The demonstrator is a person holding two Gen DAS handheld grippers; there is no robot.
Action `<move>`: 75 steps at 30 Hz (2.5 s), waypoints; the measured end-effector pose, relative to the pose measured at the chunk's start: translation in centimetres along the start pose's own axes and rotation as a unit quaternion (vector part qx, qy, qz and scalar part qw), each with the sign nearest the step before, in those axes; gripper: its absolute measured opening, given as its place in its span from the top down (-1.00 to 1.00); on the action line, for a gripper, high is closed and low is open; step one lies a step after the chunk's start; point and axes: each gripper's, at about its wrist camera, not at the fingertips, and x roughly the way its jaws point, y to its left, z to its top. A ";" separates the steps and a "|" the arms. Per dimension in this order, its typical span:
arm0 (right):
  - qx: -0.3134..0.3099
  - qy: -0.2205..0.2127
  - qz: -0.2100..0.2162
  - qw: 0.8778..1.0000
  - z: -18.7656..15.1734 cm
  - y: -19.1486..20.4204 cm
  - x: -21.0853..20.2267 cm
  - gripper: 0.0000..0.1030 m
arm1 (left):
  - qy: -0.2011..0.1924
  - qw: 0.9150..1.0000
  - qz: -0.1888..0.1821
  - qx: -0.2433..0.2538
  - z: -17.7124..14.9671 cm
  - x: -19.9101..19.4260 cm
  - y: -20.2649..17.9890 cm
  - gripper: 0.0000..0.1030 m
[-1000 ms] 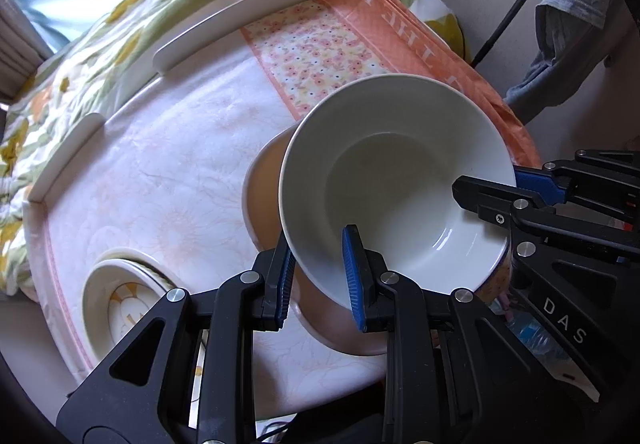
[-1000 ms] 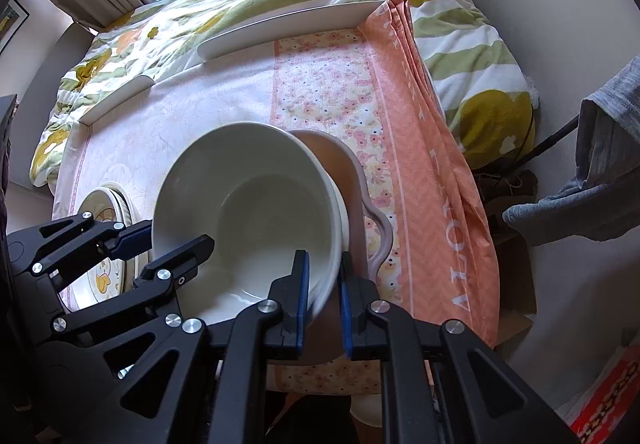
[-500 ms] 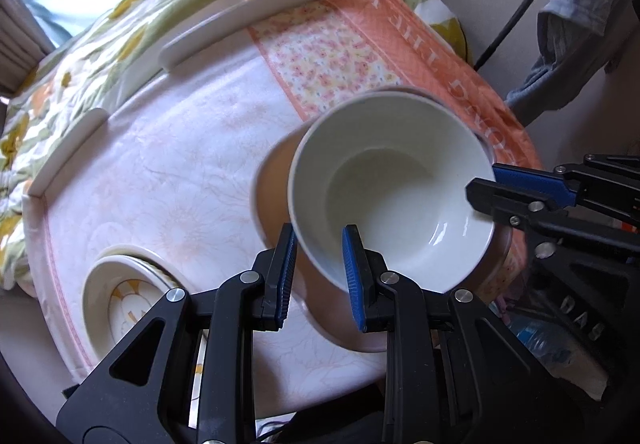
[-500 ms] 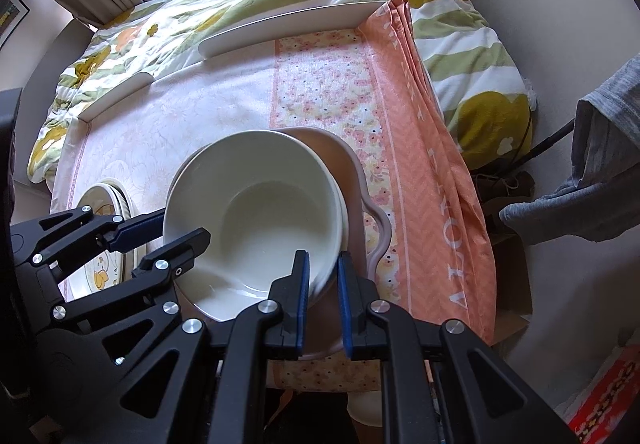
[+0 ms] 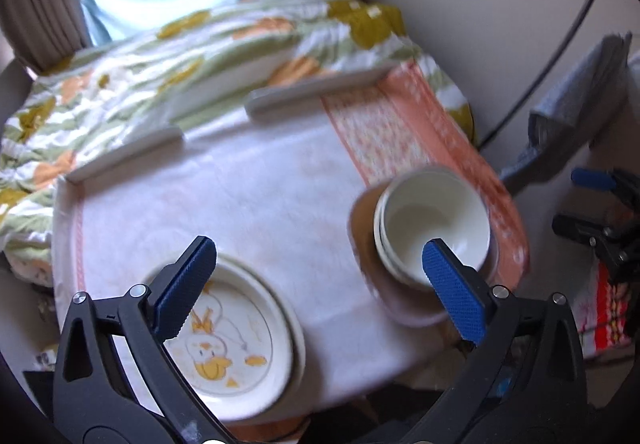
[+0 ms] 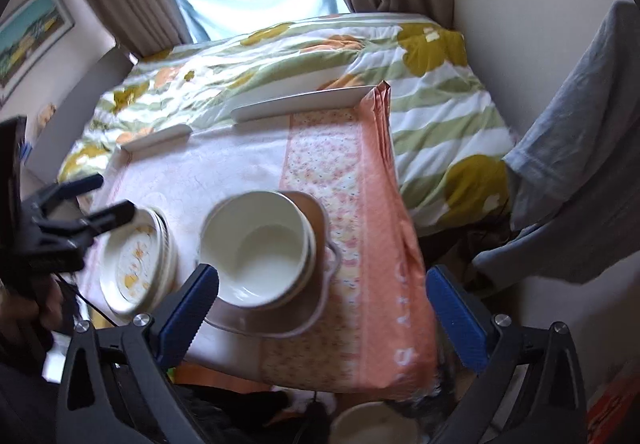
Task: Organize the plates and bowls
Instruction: 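Grasp the rim of the mauve dish holding the bowls with the right gripper, then carry the dish with bowls onto the plate stack and open the right gripper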
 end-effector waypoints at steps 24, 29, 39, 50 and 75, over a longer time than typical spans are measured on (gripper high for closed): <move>-0.128 0.164 -0.027 0.978 -1.1 0.6 12.0 -0.51 | 0.140 0.990 -0.004 0.023 -4.8 9.9 -4.0 -0.92; -0.135 0.168 -0.008 0.977 -0.9 0.7 13.2 -0.20 | 0.141 0.990 -0.005 0.032 -4.7 10.9 -4.3 -0.63; -0.175 0.165 0.024 0.970 -1.3 2.5 14.5 0.58 | 0.137 0.989 -0.021 0.046 -4.4 12.9 -5.8 0.44; -0.186 0.137 0.030 0.973 -1.5 3.4 13.7 0.74 | 0.090 0.995 -0.007 0.052 -4.4 11.1 -6.3 0.63; -0.227 0.052 0.034 0.972 1.1 21.6 9.1 0.74 | 0.035 0.999 0.021 0.003 -9.5 -0.6 10.4 0.63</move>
